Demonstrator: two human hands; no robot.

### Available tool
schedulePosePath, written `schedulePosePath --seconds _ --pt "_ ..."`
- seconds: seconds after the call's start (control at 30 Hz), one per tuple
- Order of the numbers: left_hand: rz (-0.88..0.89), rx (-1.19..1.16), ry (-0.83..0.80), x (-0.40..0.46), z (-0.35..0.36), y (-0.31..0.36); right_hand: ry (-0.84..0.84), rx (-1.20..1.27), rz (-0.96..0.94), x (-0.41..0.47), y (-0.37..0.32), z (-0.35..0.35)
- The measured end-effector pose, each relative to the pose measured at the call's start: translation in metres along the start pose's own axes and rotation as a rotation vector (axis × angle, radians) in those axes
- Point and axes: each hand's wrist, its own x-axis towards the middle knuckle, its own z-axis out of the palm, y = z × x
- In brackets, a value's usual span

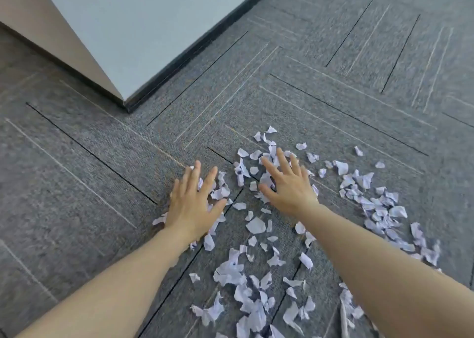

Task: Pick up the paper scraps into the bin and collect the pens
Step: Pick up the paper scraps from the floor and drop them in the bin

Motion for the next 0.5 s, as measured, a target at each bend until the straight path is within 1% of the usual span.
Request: schedulePosePath --seconds 0.07,0.13,0.17,0.27,0.37,0.43,0.5 --pt "-0.003 0.015 -0.015 0.014 0.01 -0.002 -0.026 -0.068 -0.048 0.018 -0.003 0.004" --pt "0.006 -0.001 0.009 0.024 0.019 0.0 -0.018 -0.036 -0.074 0.022 -0.005 0.006" --pt "0.04 -0.023 0.018 0.021 0.024 0.005 -0.006 -0.007 -0.098 0.014 -0.005 0.01" --pt "0.215 -0.161 0.031 -0.009 0.037 0.025 -0.014 0.04 -0.221 -0.036 -0.004 0.03" --pt "0.311 -0.241 0.026 -0.042 0.048 0.036 -0.009 0.133 -0.313 -0.082 0.001 0.042" --pt "0.337 -0.229 0.057 -0.06 0.057 0.037 0.041 0.088 -0.308 -0.093 0.007 0.052" --pt "0.345 -0.17 0.046 -0.073 0.061 0.038 0.103 -0.015 -0.196 -0.09 0.009 0.055"
